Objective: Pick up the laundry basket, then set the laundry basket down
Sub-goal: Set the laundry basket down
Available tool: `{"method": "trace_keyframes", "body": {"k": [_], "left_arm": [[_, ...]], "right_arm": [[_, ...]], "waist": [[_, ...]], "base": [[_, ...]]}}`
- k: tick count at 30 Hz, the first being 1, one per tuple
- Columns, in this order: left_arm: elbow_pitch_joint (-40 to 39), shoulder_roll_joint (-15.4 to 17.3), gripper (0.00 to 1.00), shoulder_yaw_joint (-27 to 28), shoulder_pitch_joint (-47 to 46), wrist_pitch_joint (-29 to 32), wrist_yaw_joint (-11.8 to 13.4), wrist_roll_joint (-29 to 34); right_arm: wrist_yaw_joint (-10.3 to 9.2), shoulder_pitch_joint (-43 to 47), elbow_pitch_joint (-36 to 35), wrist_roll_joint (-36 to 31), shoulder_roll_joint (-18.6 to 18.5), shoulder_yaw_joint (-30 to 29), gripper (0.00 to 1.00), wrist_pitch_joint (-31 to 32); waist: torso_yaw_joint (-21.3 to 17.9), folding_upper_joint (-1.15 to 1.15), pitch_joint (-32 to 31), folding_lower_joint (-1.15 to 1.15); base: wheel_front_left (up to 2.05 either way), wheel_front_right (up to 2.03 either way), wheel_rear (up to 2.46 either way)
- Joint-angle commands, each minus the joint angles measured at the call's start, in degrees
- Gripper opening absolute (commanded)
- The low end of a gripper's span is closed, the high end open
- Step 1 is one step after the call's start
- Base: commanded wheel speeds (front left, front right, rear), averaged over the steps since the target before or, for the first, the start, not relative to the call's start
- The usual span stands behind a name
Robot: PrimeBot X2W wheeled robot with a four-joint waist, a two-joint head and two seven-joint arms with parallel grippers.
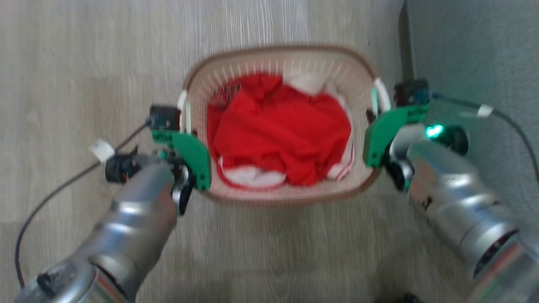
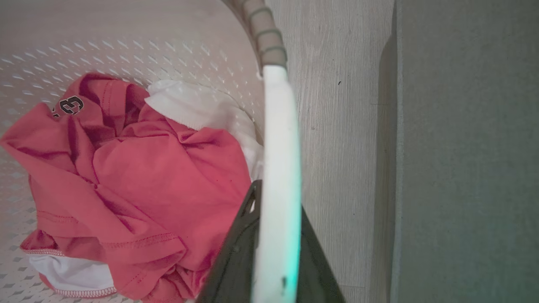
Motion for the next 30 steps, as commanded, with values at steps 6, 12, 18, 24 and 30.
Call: {"method": "trace_keyframes", "body": {"k": [6,12,18,24,30], "left_arm": [[0.5,1.7,0.0,0.7,-5.5,-1.4,0.7,1.3],[0.7,1.7,0.0,0.5,-8.4,-2.4,0.9,1.8],[0.9,1.6,0.0,0.2,-10.0,-3.0,1.2,2.0],[1.0,1.6,0.0,0.0,-10.5,-3.4,1.4,2.0],[1.0,1.5,0.0,-0.2,-10.7,-3.8,1.5,1.9]], "right_arm": [[-0.1,-4.3,-0.5,-4.0,-0.8,-3.5,0.0,-1.3],[-0.1,-6.1,-0.5,-7.7,-1.1,-7.5,0.0,-1.7],[-0.1,-6.9,-0.5,-11.8,-1.3,-11.3,0.0,-1.8],[-0.1,-7.3,-0.5,-16.0,-0.9,-15.0,0.0,-2.0],[-0.1,-7.3,-0.5,-19.9,-0.4,-18.8,0.0,-1.8]], "waist": [[-0.2,0.0,11.4,-0.02],[0.2,0.0,16.8,-0.02],[0.6,0.0,20.6,-0.02],[0.6,0.0,22.4,-0.02],[0.8,0.0,23.3,-0.02]], "base": [[0.0,0.0,0.0],[0.0,0.0,0.0],[0.0,0.0,0.0],[0.0,0.0,0.0],[0.0,0.0,0.0]]}}
